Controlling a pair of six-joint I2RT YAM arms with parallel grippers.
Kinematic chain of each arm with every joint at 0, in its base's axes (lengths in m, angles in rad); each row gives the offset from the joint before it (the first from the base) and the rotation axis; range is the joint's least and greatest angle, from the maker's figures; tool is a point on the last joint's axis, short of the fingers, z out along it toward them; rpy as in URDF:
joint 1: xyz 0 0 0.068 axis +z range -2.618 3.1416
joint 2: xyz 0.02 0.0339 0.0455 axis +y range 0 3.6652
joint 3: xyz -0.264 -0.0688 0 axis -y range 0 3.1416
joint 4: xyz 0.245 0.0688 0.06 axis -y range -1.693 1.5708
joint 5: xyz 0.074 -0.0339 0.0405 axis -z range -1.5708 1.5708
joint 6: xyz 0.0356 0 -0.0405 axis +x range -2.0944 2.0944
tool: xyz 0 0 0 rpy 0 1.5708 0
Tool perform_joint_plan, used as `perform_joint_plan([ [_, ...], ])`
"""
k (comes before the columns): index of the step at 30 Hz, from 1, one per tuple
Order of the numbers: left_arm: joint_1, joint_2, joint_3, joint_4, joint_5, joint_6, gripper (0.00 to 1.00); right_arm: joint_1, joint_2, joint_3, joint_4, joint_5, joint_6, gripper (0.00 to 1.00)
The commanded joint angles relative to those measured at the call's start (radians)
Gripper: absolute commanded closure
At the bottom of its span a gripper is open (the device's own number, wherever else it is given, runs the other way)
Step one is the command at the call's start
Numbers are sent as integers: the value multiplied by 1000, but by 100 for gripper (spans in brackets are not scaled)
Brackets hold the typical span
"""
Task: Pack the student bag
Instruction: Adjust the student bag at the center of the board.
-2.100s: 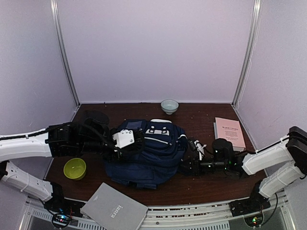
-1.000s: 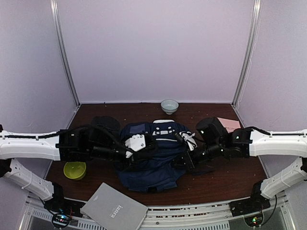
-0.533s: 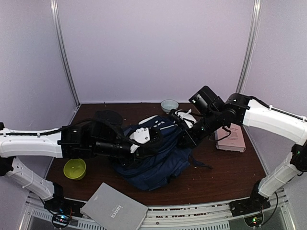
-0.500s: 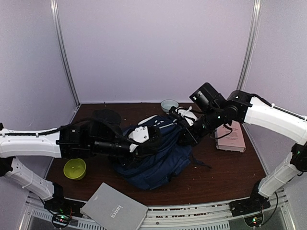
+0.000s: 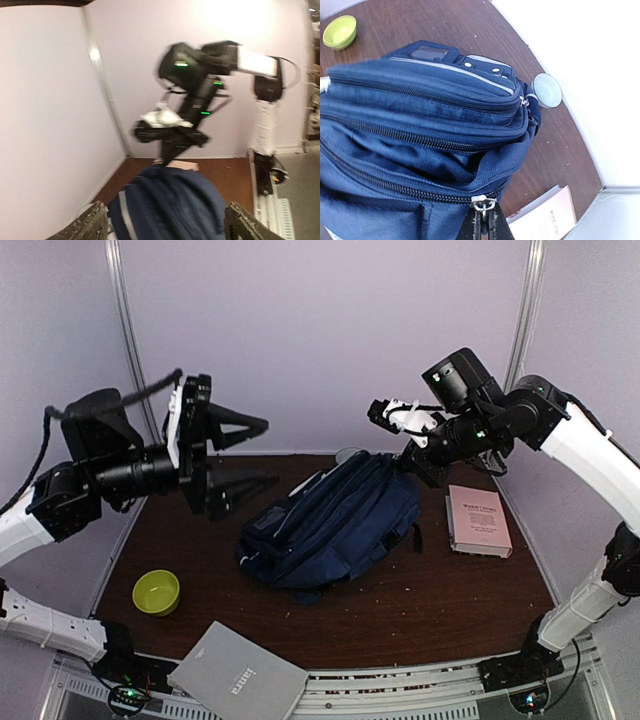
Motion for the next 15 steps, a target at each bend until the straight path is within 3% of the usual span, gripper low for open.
perform_joint_plan([
  [1,231,92,84,-64,-52,-193,21,0,-112,40,199,48,-116,100],
  [4,345,196,96,-105,-70,-235,33,0,-140,4,235,36,-119,100],
  [8,373,329,51,-65,-45,-220,43,-1,-178,-81,302,51,-125,100],
  [11,344,404,-25,81,97,-265,50,-2,-192,-118,349,75,-132,100],
  [15,207,436,-49,161,59,-148,55,-3,-173,-85,403,139,-146,100],
])
